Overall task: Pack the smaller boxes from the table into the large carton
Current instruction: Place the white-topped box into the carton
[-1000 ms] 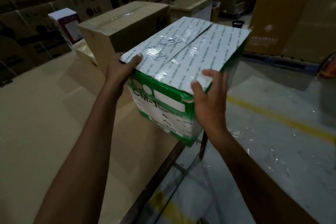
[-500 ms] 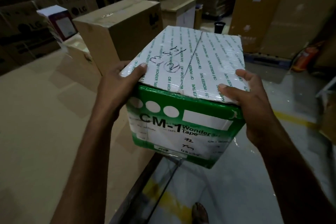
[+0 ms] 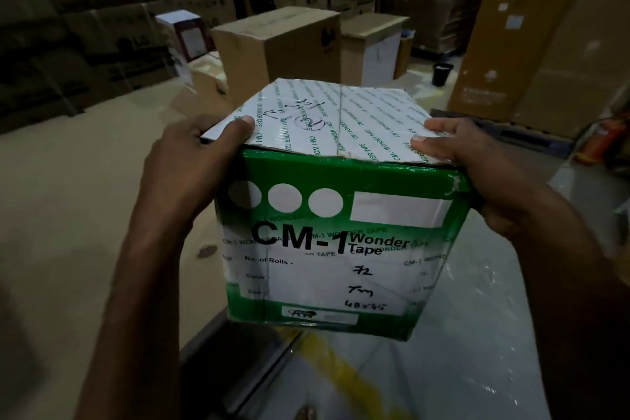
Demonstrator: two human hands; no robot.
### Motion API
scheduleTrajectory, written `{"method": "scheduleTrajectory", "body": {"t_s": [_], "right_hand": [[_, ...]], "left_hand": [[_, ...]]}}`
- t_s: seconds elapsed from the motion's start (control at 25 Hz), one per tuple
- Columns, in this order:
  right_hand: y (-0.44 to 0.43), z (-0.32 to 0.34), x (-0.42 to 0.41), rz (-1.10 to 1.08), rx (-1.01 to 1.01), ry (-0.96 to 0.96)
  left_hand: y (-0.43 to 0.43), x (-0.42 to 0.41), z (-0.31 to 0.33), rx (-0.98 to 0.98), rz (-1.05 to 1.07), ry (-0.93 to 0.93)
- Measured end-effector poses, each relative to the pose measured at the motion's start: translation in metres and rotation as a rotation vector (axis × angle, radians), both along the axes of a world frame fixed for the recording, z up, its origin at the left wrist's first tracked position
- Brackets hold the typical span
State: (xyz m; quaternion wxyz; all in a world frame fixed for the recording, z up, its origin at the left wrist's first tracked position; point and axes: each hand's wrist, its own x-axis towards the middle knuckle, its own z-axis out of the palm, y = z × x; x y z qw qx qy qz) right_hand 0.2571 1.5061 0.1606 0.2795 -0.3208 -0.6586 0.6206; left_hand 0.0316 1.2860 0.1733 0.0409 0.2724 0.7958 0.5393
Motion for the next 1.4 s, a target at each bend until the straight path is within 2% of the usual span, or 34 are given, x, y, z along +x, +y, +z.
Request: {"method": "scheduleTrajectory", "body": {"t_s": [0.32,0.56,0.68,0.96,1.2,1.4], "right_hand": [[-0.096,-0.009,0.025,0.269,-0.008,0.102],[-0.182,-0.017,0.016,0.452,0.084,0.25],[-0.217,-0.018,0.007,0.502,0.227,0.309],[-0.291,0.008,-0.023,0.574,0.414,0.453],[-0.366,0.049,-0.072,0.567,0.477,0.56],[-0.416,0.09,-0.127,0.524,0.543,0.656]], "left_hand": [[-0.155,0.112,0.002,0.085,0.251,0.04],[-0.255,0.155,-0.013,0.244,0.329,-0.063],[-0.293,0.163,-0.015,0.295,0.36,-0.066],[-0.369,0.143,-0.019,0.398,0.336,-0.033],[-0.439,0.093,0.014,0.449,0.37,0.17],[-0.492,0.042,0.068,0.44,0.374,0.312]]}}
